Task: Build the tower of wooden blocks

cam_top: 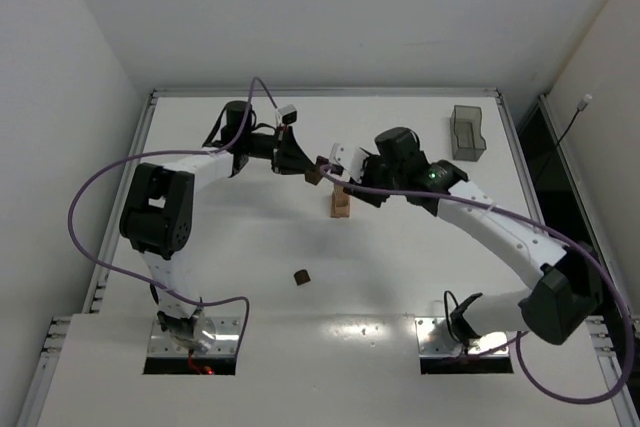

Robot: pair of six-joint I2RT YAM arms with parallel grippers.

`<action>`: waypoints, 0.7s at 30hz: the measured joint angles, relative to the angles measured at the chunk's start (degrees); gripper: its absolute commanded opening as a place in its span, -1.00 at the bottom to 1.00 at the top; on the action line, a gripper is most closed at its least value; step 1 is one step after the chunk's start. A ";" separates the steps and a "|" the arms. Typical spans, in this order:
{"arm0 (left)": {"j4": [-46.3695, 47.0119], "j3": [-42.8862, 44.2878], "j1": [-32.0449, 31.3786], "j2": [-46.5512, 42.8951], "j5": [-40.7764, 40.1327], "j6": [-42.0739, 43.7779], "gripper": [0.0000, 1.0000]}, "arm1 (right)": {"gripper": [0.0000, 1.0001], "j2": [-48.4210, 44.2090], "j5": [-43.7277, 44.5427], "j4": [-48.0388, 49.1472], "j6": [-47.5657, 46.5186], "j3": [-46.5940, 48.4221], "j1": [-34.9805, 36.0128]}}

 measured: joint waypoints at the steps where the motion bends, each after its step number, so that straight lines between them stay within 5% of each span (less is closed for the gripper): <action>1: -0.02 0.26 0.00 0.17 0.90 -0.59 -1.00 | -0.09 -2.01 3.37 3.85 -1.36 -3.41 -0.22; 12: -5.16 2.49 -0.02 1.42 3.67 -2.43 -1.00 | -0.09 -27.34 16.83 40.50 -19.26 -34.93 6.01; 21: -6.32 2.49 -0.44 1.42 3.91 -3.06 -1.00 | -0.09 -31.32 17.70 52.50 -29.88 -41.70 14.12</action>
